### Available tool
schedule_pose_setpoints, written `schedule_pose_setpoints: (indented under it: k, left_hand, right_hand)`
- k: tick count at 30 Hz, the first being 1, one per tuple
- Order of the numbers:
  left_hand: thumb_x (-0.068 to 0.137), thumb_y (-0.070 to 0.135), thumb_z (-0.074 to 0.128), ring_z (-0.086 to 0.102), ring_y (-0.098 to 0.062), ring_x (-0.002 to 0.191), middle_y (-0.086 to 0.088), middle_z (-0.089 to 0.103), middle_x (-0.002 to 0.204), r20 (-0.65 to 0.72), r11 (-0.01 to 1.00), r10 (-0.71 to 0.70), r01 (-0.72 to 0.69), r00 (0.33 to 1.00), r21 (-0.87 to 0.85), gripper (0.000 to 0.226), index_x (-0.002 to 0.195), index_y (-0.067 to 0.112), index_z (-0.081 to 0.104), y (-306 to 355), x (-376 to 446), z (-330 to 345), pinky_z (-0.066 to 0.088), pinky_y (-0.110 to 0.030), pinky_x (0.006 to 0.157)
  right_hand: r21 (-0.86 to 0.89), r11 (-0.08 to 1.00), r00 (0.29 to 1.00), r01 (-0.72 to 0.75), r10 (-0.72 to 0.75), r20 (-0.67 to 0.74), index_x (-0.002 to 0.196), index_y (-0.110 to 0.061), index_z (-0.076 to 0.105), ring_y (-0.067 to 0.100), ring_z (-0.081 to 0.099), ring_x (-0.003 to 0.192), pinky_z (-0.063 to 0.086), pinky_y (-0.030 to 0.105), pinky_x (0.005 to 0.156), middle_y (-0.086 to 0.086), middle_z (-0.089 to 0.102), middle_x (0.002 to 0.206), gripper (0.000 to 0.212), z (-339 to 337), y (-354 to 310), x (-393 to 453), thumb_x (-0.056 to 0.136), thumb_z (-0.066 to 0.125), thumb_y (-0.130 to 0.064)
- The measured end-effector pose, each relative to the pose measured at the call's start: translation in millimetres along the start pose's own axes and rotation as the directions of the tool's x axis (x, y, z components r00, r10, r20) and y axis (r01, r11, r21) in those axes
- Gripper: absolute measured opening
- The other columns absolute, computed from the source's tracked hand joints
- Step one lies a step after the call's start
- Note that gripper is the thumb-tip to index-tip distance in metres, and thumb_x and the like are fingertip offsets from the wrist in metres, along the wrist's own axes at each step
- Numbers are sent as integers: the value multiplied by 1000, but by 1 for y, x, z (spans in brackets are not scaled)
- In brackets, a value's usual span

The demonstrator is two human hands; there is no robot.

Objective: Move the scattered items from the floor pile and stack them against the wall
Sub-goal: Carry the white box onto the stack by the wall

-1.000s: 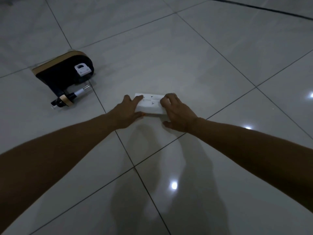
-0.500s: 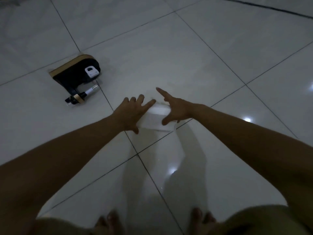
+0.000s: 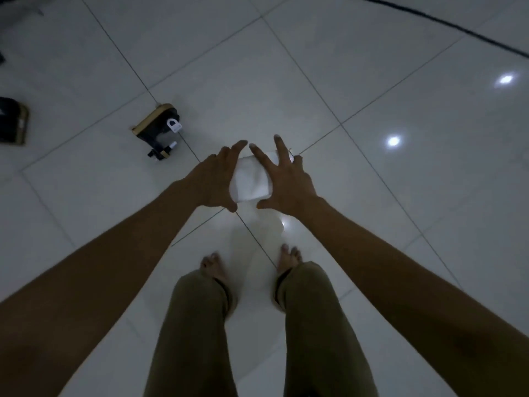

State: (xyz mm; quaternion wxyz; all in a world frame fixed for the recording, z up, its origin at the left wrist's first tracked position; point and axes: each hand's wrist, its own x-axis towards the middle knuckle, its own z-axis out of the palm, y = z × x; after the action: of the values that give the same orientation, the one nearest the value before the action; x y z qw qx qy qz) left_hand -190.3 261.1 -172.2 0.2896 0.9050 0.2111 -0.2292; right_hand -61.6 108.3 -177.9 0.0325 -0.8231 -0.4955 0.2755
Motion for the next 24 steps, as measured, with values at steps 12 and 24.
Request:
schedule_pose_setpoints:
  k: [12, 24]
  left_hand:
    - [56, 40, 90, 11, -40, 139, -13, 11, 154, -156, 999, 44, -48, 987, -24, 120, 151, 19, 20, 159, -169, -82, 34, -59, 105]
    - [71, 40, 81, 25, -36, 134, 1, 9, 160, 107, 777, 620, -628, 777, 54, 97, 150, 31, 25, 258, -269, -36, 36, -51, 104]
  right_hand:
    - [293, 887, 889, -356, 418, -186, 153, -43, 3, 44, 32, 127, 47, 54, 91, 8, -7, 162, 114, -133, -105, -213, 71, 81, -44]
    - [735, 344, 291, -584, 934, -205, 152, -46, 1, 41, 37, 121, 35, 33, 80, 7, -16, 162, 103, -84, -173, -401, 79, 73, -37]
